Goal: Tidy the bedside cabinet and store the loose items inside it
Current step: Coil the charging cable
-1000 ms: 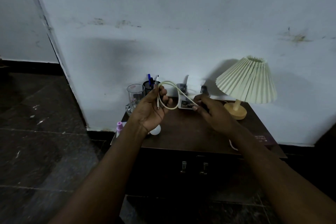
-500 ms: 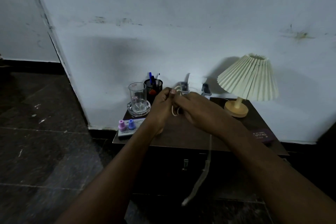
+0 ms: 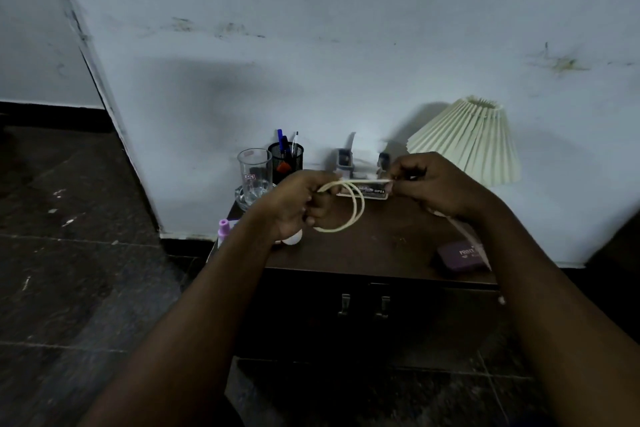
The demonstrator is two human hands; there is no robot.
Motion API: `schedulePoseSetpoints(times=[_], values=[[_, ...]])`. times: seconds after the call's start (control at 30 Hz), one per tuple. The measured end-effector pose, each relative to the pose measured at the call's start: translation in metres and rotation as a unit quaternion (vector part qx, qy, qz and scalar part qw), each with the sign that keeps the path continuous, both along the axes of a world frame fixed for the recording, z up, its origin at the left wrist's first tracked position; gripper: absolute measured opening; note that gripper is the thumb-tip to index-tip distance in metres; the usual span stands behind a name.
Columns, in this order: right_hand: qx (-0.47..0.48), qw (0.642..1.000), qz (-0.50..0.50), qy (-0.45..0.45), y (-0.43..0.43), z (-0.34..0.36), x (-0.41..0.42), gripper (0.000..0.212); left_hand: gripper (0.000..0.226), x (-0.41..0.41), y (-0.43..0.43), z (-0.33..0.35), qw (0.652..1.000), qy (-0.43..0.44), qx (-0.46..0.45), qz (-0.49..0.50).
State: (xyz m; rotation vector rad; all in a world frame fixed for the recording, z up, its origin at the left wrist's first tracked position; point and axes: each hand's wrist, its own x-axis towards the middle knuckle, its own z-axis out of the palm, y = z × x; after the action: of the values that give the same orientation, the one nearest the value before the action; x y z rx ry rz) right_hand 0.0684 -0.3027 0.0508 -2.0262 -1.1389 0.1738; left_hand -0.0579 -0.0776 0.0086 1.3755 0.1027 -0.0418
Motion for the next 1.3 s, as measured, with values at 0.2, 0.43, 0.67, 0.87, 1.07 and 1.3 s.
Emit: schedulePoseSetpoints(times=[0.2, 0.43, 0.67, 0.87, 1.07, 1.3], values=[[0.097, 0.992, -0.078, -0.007, -0.006, -0.024, 0.01, 0.003, 0.036, 0.0, 0.016, -0.006, 0.946, -0.079, -0.312, -0.042], [-0.236, 0.916, 0.021, -0.324, 0.034, -0.026, -0.024, 0.03, 0.019, 0.011, -0.001, -0.007, 0.934, -0.157, -0.292, 0.129], [-0.121, 0.917, 0.071, -0.373, 0.06, -0.015, -0.051, 0.017, 0.022, 0.012, -0.023, -0.019, 0.973, -0.114, 0.071, 0.186], [-0.043, 0.992, 0.093, -0.069, 0.038, 0.01, -0.04, 0.025, 0.04, -0.001, -0.031, -0.001, 0.992, -0.06, 0.092, 0.069], [0.0, 0.995, 0.069, 0.072, 0.007, 0.016, -0.02, 0.027, 0.04, -0.008, -0.014, 0.004, 0.993, -0.035, 0.097, 0.053], [0.071, 0.988, -0.018, 0.135, 0.016, -0.02, -0.012, 0.015, 0.043, 0.002, -0.007, -0.004, 0.971, -0.052, -0.228, 0.041]])
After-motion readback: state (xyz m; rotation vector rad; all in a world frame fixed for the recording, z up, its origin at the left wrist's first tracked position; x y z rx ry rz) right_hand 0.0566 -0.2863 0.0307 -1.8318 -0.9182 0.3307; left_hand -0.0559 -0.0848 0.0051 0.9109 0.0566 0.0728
